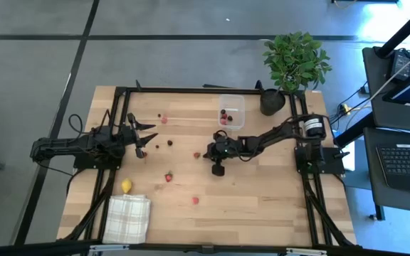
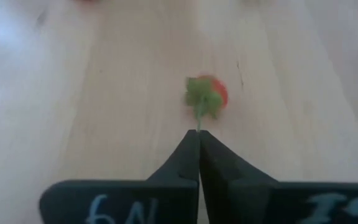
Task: Pick and placing Produce into tupperware
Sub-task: Put the top strawberry into the transparent bin, then put the bottom peach into the transparent bin
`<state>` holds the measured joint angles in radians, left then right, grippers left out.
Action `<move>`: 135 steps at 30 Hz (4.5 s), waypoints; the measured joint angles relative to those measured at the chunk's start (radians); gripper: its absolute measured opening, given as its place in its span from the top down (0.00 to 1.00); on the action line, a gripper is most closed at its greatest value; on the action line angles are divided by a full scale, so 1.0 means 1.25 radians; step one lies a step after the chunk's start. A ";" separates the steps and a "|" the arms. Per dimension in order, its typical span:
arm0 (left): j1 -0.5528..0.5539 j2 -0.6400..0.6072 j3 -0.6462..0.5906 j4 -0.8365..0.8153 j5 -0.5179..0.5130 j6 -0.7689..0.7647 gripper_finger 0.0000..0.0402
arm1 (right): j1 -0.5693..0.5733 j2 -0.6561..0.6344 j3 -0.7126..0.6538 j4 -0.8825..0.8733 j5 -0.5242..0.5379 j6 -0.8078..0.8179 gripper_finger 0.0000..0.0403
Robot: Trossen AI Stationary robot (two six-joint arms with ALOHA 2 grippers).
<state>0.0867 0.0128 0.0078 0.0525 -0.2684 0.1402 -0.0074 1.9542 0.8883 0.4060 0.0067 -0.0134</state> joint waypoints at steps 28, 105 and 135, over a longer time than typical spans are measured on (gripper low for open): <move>0.000 0.000 0.000 0.000 0.000 0.000 0.61 | -0.287 -0.410 0.343 -0.891 0.093 0.046 1.00; 0.000 0.000 0.000 0.000 0.000 0.001 0.61 | -0.408 -0.079 0.380 -0.981 0.027 -0.017 0.83; 0.000 0.000 0.000 0.000 0.000 0.002 0.61 | -0.114 -0.252 0.330 -0.623 -0.153 -0.078 0.82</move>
<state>0.0868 0.0132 0.0074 0.0525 -0.2687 0.1421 -0.1495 1.6390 1.3005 -0.3722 -0.1844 -0.1115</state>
